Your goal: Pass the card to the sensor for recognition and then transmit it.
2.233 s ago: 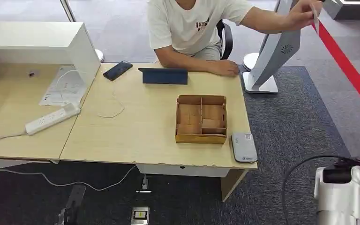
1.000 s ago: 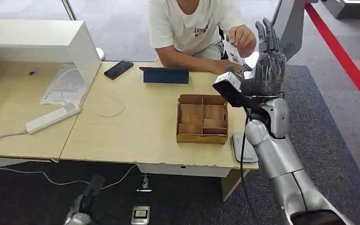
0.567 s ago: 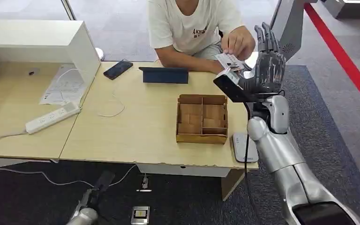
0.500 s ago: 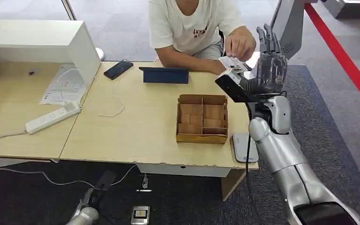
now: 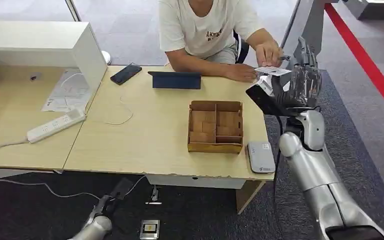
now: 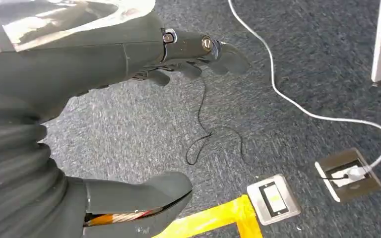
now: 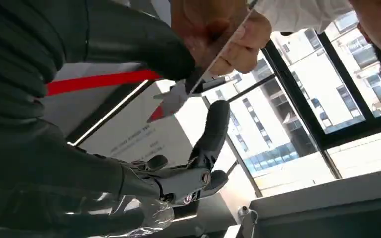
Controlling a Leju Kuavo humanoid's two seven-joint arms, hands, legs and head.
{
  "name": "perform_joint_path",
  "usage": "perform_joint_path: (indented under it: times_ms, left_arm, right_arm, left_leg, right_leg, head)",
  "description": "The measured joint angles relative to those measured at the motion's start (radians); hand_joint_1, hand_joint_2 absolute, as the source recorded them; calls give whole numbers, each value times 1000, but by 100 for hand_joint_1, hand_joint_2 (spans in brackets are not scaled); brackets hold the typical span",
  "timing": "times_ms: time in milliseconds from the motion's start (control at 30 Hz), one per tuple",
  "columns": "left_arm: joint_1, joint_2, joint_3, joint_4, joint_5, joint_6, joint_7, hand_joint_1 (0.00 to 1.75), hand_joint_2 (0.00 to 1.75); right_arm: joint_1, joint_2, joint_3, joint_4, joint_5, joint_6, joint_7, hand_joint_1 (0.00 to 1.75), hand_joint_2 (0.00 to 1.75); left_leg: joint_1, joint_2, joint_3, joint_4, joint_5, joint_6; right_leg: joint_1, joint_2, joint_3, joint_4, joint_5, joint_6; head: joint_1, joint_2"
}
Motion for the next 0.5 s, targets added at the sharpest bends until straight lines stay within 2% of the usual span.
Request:
perform_joint_path:
  times_ms: [500]
  left_arm:
    - [-6,-3,-15,0,16,-1,-12,0,175]
  right_arm:
    - [33,-13,-16,-85,5,57,2,175,175]
  left_leg:
    - [0,0,0,0,0,0]
  right_leg:
    - [0,0,0,0,0,0]
  head:
    - [0,0]
